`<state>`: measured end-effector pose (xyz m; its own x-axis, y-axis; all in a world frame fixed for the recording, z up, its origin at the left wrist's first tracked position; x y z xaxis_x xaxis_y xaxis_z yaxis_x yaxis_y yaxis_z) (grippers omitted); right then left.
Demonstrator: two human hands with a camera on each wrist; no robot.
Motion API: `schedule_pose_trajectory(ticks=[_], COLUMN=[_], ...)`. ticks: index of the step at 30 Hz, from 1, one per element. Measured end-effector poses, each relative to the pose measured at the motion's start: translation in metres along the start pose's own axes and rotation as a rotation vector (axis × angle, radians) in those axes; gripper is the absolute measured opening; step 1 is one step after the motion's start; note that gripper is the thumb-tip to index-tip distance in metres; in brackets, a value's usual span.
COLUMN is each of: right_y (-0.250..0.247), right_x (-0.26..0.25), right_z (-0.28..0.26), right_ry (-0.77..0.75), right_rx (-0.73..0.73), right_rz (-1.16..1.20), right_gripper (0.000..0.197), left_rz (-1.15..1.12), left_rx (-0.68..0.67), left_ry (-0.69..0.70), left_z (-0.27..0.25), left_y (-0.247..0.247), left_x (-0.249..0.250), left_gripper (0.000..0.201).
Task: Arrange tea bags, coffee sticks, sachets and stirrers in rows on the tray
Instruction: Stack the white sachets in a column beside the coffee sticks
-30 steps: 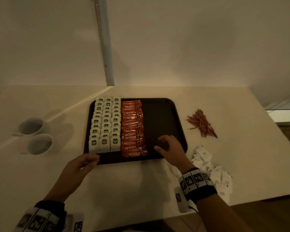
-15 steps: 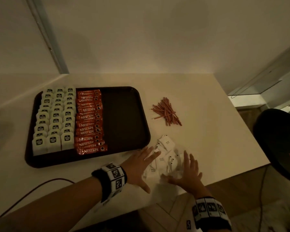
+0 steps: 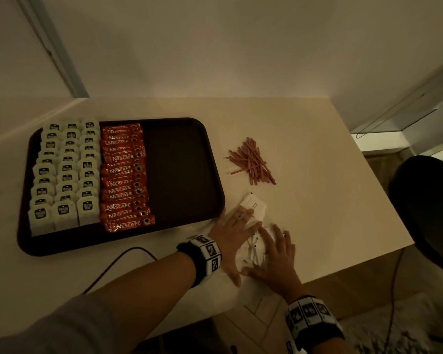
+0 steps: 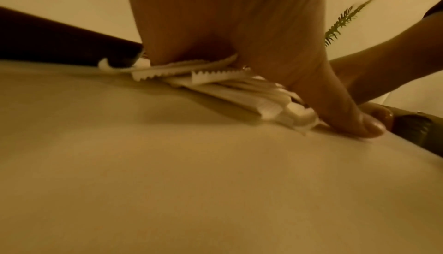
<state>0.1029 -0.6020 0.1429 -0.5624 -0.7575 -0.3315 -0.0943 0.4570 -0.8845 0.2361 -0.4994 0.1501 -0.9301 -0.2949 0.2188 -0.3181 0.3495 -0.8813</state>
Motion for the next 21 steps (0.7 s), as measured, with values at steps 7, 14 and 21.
schedule_pose_trajectory(ticks=[7, 14, 21], right_y=[0.01, 0.017, 0.04], right_x=[-0.015, -0.055, -0.095], right_z=[0.0, -0.008, -0.014], right_ry=[-0.109, -0.243, -0.42], right_rx=[-0.079, -0.081, -0.207], right_rz=[-0.064, 0.029, -0.155], right_gripper=[0.118, 0.123, 0.112], left_rz=[-0.069, -0.097, -0.152], left_rx=[-0.015, -0.015, -0.031], left_ry=[-0.023, -0.047, -0.084], left_z=[-0.019, -0.065, -0.115], left_y=[0.011, 0.022, 0.037], left_x=[-0.006, -0.017, -0.036], left_gripper=[0.144, 0.139, 0.13])
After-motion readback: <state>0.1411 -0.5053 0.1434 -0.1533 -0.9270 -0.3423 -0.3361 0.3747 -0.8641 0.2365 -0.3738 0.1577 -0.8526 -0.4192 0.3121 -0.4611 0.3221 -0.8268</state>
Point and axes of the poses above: each hand's wrist, its own z-axis towards the middle knuckle, its own y-axis out of the palm, x = y × z, the point moved 3 cm from there along z, towards the middle knuckle, and after that the axes turned 1 degree about x, right-handed, at the moved point
